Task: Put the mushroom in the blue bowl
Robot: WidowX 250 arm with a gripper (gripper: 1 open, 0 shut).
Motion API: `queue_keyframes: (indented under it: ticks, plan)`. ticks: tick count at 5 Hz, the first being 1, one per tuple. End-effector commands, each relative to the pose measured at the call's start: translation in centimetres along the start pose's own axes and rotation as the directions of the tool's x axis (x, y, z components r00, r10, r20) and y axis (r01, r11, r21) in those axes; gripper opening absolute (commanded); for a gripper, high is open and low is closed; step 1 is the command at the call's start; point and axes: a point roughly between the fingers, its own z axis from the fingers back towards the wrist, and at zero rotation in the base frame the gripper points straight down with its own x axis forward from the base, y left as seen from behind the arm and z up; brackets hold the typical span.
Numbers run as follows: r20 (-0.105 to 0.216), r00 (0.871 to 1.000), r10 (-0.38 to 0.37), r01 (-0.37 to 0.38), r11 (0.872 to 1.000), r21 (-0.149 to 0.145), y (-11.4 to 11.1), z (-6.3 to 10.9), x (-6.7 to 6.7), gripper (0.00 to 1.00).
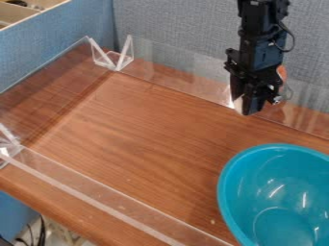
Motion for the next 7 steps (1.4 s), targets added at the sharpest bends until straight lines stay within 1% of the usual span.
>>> queue_keyframes:
  ticks: [1,4,5,6,7]
  plan:
    - [0.101,0.994,-0.033,0.029,0.999,0.045,-0.7,3.9,0.8,0.00]
    - [0.107,0.993,-0.041,0.037,0.998,0.045,-0.7,3.7,0.8,0.00]
    - [0.107,0.990,-0.097,0.094,0.995,0.031,-3.8,4.2,-0.3,0.00]
    - [0.097,0.981,-0.167,0.168,0.986,0.007,-7.2,4.0,-1.3,0.00]
    - [0.080,0.969,-0.234,0.236,0.972,-0.020,-10.5,3.4,-2.4,0.00]
